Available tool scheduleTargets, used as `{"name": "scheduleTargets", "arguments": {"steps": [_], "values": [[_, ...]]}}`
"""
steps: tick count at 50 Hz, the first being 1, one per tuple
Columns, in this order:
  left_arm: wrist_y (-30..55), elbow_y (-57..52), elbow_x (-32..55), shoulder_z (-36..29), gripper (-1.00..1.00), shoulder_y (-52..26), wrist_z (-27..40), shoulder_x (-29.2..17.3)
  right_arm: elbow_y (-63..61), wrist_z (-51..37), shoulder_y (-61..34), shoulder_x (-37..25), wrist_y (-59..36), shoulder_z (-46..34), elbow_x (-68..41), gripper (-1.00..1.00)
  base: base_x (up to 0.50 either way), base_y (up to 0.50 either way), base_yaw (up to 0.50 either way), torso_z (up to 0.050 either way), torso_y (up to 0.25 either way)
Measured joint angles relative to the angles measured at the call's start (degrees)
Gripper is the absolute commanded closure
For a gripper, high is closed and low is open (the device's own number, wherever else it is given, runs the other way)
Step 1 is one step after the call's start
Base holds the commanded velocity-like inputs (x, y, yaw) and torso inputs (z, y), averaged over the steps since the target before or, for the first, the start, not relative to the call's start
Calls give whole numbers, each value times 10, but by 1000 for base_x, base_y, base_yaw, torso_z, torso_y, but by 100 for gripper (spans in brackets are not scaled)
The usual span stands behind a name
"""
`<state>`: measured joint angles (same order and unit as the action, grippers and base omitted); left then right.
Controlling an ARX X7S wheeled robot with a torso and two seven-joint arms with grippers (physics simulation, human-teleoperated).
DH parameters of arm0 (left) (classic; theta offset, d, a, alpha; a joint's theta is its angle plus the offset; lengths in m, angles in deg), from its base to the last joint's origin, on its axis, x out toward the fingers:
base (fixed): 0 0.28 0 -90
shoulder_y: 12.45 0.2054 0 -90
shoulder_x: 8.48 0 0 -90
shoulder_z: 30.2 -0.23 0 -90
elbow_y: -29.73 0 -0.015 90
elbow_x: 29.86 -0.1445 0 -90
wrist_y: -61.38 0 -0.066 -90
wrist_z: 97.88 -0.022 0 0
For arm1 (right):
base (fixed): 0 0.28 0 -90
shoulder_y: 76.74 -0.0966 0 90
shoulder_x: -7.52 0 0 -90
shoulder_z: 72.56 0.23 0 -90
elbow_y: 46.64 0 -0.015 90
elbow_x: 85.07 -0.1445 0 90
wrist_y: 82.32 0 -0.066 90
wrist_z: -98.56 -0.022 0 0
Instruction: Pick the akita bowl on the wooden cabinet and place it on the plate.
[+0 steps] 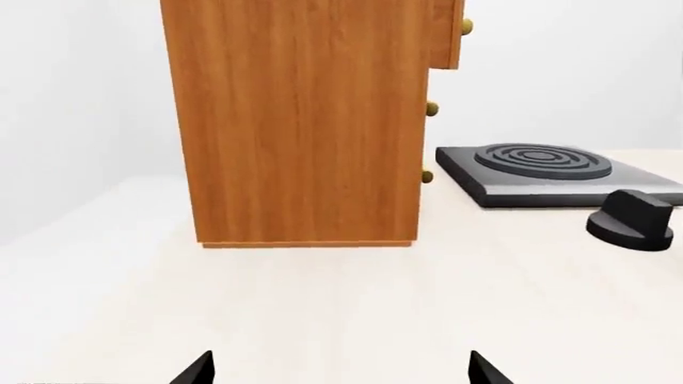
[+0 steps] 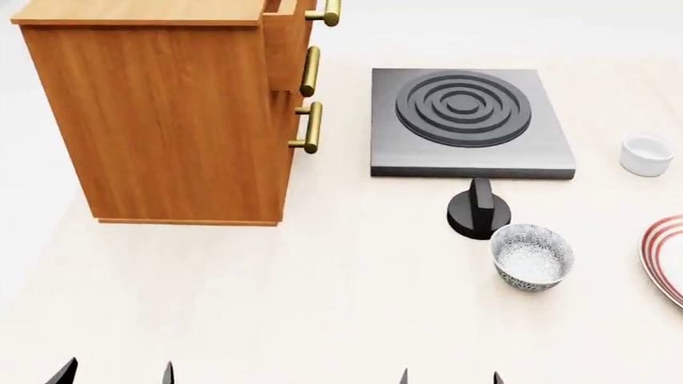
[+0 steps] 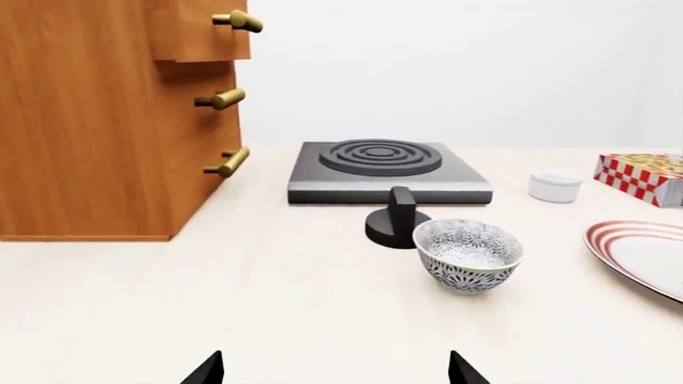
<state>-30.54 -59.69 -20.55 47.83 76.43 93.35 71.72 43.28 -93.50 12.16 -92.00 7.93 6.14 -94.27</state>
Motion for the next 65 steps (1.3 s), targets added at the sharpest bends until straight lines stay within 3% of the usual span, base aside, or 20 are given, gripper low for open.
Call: {"name": "scheduleTargets", "arguments": {"steps": [14, 24, 41, 65], "values": [[30, -86, 5, 2, -100, 9, 20, -10, 0, -7, 0, -3, 2, -1, -6, -100, 0, 0, 0, 0, 0], [89, -164, 22, -11, -100, -30, 14, -20, -6, -13, 3, -6, 4, -2, -7, -100, 0, 0, 0, 0, 0], [255, -264, 35, -42, -100, -166, 19, -21, -107, -46, 1, -21, -32, -10, 22, -100, 0, 0, 0, 0, 0], [465, -312, 71, -46, -100, -391, 25, -11, -333, -75, -36, -51, -174, -15, 37, -100, 0, 0, 0, 0, 0]]}}
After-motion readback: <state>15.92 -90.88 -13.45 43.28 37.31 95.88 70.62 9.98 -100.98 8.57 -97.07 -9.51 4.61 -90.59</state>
